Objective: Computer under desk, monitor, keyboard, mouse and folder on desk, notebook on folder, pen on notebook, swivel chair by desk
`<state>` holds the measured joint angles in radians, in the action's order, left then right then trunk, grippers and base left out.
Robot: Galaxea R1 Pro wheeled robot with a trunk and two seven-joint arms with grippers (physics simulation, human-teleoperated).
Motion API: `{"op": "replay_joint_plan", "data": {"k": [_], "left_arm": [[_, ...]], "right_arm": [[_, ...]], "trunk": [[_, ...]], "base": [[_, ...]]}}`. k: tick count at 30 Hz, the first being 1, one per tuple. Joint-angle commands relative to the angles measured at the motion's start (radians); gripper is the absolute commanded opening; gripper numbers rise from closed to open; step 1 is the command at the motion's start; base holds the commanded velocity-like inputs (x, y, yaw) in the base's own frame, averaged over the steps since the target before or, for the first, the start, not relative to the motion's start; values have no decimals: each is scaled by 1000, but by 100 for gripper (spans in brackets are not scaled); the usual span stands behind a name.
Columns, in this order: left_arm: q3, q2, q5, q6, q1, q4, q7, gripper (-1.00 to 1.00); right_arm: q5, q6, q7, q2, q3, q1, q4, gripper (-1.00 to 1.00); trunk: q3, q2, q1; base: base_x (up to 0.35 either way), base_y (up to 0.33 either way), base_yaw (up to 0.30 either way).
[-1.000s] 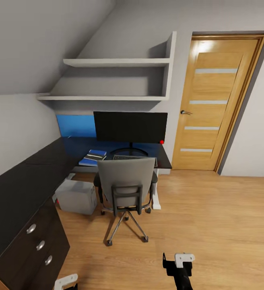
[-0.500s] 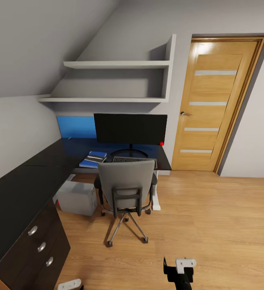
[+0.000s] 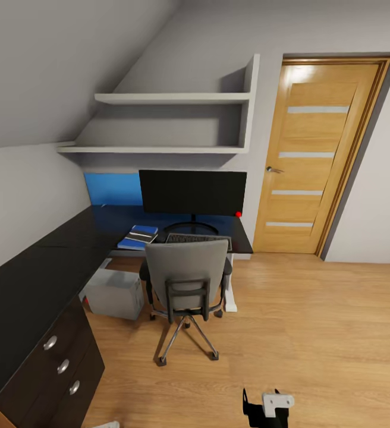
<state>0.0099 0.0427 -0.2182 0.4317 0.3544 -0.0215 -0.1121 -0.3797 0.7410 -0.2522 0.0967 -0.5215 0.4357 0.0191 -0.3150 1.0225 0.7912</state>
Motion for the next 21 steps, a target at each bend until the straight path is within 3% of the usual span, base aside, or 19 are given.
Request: {"op": "replay_joint_plan", "data": {"k": [1, 16, 21], "left_arm": [[1, 0, -11, 3, -3, 1, -10, 100], [1, 3, -12, 44, -36, 2, -10, 100], [1, 5, -15, 98, -70, 2, -9, 100]], "right_arm": [[-3, 12, -7, 1, -9, -2, 2, 100], [-4, 38, -5, 2, -9, -16, 2, 100], [-4, 34, -4, 2, -8, -17, 2, 100]], "trunk": [[2, -6, -4], [49, -111, -61], [65, -146, -81]], "base": [[0, 0, 0], [0, 0, 0], [0, 0, 0]]}}
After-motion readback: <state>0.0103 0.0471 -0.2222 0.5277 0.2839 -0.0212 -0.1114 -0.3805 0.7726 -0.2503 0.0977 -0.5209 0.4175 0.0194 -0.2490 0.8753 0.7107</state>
